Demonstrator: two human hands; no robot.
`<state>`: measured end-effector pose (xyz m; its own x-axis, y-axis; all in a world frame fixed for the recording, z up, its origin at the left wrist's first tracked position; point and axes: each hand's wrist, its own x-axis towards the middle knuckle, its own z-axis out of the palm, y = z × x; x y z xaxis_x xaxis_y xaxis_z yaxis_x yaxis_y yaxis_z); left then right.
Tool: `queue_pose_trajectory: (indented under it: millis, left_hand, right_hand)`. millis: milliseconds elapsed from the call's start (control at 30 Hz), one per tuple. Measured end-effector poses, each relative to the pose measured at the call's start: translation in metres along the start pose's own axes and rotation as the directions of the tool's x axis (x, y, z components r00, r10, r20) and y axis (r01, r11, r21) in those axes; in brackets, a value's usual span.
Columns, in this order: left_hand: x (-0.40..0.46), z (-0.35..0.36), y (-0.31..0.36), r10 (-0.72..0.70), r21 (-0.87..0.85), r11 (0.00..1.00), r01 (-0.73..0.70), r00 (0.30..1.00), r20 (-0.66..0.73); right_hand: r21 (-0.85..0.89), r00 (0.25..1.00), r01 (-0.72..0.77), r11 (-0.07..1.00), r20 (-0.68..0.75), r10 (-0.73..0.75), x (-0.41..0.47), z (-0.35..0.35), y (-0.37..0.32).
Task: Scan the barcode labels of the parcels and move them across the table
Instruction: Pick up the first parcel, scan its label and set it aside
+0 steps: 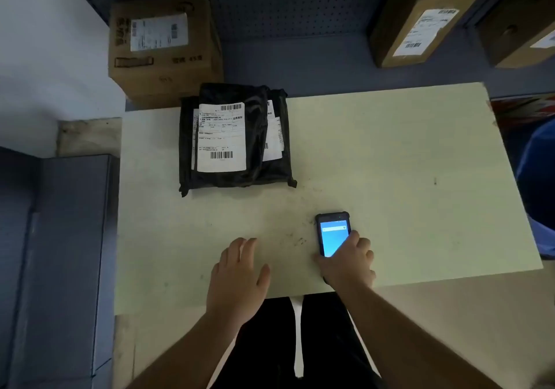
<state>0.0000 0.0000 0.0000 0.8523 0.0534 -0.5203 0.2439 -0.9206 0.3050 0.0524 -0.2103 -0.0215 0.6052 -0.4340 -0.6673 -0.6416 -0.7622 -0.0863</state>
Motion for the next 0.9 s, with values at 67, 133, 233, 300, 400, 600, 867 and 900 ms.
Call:
queue_pose_trajectory:
  millis: [67,133,233,300,400,600,867,900]
  left_hand:
    - [0.003,-0.002,-0.002,-0.018,-0.027,0.999,0.018,1.000,0.001]
    - [0.007,-0.002,-0.005,-0.015,-0.015,1.000,0.015,1.000,-0.011]
    - [0.012,-0.003,-0.002,-0.011,-0.023,1.000,0.010,1.000,-0.008]
    - [0.015,-0.005,0.000,-0.002,-0.030,1.000,0.001,1.000,-0.010]
    - [0.017,-0.006,0.003,0.015,-0.031,0.999,-0.016,0.999,-0.033]
    - [0.017,-0.013,0.007,0.023,-0.025,0.999,-0.025,0.998,-0.059]
    - [0.037,-0.052,0.015,0.049,-0.052,0.997,-0.061,0.975,-0.218]
    - [0.042,-0.058,0.015,0.044,-0.062,0.996,-0.061,0.968,-0.246]
  right_hand:
    - [0.016,1.000,-0.018,1.000,-0.019,0.018,0.001,0.001,-0.001]
    - [0.005,1.000,-0.018,1.000,-0.025,0.018,0.002,0.003,0.000]
    - [0.009,1.000,-0.021,1.000,-0.018,0.022,0.004,0.005,-0.001]
    - [0.003,1.000,-0.021,1.000,-0.020,0.021,0.005,0.003,0.000]
    - [0.010,1.000,-0.006,1.000,-0.019,0.007,0.005,-0.001,0.001]
    - [0.008,1.000,-0.003,1.000,0.012,0.003,0.005,-0.016,0.002]
    - [0.129,0.997,0.042,0.991,0.064,-0.050,-0.002,-0.036,-0.002]
    - [0.134,0.995,0.048,0.990,0.077,-0.058,-0.002,-0.038,-0.002]
